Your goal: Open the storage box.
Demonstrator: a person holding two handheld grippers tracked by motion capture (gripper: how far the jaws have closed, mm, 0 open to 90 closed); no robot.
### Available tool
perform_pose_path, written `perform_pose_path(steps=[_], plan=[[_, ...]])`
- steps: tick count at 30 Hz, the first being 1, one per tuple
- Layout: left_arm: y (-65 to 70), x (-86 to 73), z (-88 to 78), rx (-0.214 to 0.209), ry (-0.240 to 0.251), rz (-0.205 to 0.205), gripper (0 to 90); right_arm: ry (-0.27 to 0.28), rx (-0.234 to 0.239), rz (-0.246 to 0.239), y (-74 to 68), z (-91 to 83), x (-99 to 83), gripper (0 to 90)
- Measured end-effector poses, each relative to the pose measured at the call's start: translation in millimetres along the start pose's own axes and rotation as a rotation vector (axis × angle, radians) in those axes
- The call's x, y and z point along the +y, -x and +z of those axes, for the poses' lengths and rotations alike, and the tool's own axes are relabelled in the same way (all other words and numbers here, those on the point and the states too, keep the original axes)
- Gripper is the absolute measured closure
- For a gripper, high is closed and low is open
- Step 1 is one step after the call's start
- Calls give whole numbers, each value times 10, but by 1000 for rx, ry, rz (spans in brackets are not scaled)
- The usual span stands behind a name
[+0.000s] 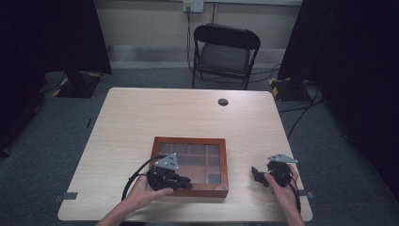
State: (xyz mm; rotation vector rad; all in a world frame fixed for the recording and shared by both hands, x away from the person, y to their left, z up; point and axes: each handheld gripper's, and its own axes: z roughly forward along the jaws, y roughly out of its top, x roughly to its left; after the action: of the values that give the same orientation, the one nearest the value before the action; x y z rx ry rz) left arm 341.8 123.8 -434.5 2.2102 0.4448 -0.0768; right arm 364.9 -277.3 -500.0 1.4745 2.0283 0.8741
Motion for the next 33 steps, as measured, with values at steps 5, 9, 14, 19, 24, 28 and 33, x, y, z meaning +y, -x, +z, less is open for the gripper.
perform_pose_path(steps=[5, 9, 14, 19, 24, 28, 33], plan=[[-4, 64, -47, -5, -6, 0, 809, 0, 0, 0, 1, 0, 0, 116], [-7, 99, -88, -6, -9, -3, 809, 0, 1, -2, 2, 2, 1, 115], [-7, 148, -134, -8, 13, -19, 808, 0, 2, -3, 3, 2, 2, 115], [-5, 203, -180, -10, 28, -16, 808, 0, 1, -3, 3, 2, 2, 115], [-17, 240, -211, -16, 25, -12, 809, 1, 2, -5, 4, 4, 2, 115], [-20, 267, -229, -14, 31, -10, 809, 1, 1, -4, 3, 3, 2, 115], [-22, 302, -257, -16, 41, -17, 809, 1, 1, -4, 3, 3, 2, 115]])
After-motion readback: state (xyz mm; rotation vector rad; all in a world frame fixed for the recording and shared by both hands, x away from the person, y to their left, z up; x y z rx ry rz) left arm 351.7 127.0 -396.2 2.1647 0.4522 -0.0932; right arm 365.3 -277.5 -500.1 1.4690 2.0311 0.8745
